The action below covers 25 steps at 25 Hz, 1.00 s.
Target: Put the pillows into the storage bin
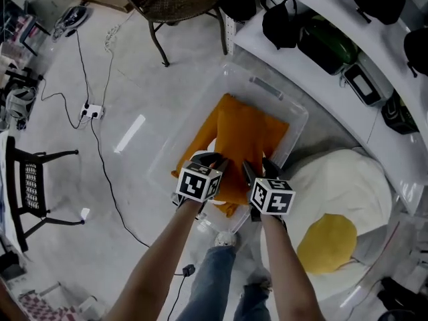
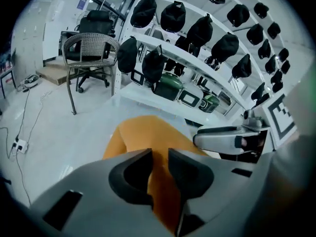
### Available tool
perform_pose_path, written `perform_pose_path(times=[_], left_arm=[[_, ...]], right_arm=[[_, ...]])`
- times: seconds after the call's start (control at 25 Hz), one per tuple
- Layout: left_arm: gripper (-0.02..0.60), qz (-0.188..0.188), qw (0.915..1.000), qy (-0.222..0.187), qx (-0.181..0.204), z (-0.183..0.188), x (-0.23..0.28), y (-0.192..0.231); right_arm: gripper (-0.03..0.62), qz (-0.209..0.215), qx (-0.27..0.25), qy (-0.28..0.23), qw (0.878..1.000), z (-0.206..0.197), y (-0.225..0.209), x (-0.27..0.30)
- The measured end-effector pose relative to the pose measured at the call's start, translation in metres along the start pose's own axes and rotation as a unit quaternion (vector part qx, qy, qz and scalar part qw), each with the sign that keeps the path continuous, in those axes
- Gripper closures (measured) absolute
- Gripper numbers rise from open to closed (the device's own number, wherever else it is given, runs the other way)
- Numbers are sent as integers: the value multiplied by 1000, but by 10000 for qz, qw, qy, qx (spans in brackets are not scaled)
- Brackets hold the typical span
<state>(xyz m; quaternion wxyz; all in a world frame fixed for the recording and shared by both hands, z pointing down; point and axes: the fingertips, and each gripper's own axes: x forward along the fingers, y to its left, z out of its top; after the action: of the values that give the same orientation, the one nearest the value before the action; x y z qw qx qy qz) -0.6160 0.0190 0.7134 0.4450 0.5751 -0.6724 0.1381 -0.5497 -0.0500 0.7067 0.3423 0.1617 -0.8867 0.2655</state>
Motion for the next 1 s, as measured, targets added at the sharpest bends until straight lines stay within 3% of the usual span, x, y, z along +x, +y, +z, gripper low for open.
perform_pose_path(times=[0.04,0.08,0.24,0.4,0.56,0.8,0.92,1.0], left_arm=[[501,136,9998,63,89,-5,6,6],[508,251,9995,125,144,-10,11,11],[426,280,9995,107,-3,-23,19,12],[422,256,9996,76,5,-24,2,0],[422,265,9994,-226,9,7,-24,-26],[422,-165,9961,-847,186,54,-62,-151],[428,-452,9907,-1220,393,74,-80,-241],[466,-604,9855,-1514,481,85,-98,-305]], right_arm=[[326,-6,-204,29,9998,-4,3,5],[322,-4,-355,32,9994,-7,4,8],[282,-7,-193,-114,9997,-16,-5,5],[275,-112,78,-231,9996,-16,-14,-19],[275,-96,12,-542,9985,10,-13,-58],[289,-204,18,-1298,9913,43,-47,-190],[350,-347,163,-1841,9822,52,-82,-285],[407,-403,210,-2144,9757,56,-106,-354]])
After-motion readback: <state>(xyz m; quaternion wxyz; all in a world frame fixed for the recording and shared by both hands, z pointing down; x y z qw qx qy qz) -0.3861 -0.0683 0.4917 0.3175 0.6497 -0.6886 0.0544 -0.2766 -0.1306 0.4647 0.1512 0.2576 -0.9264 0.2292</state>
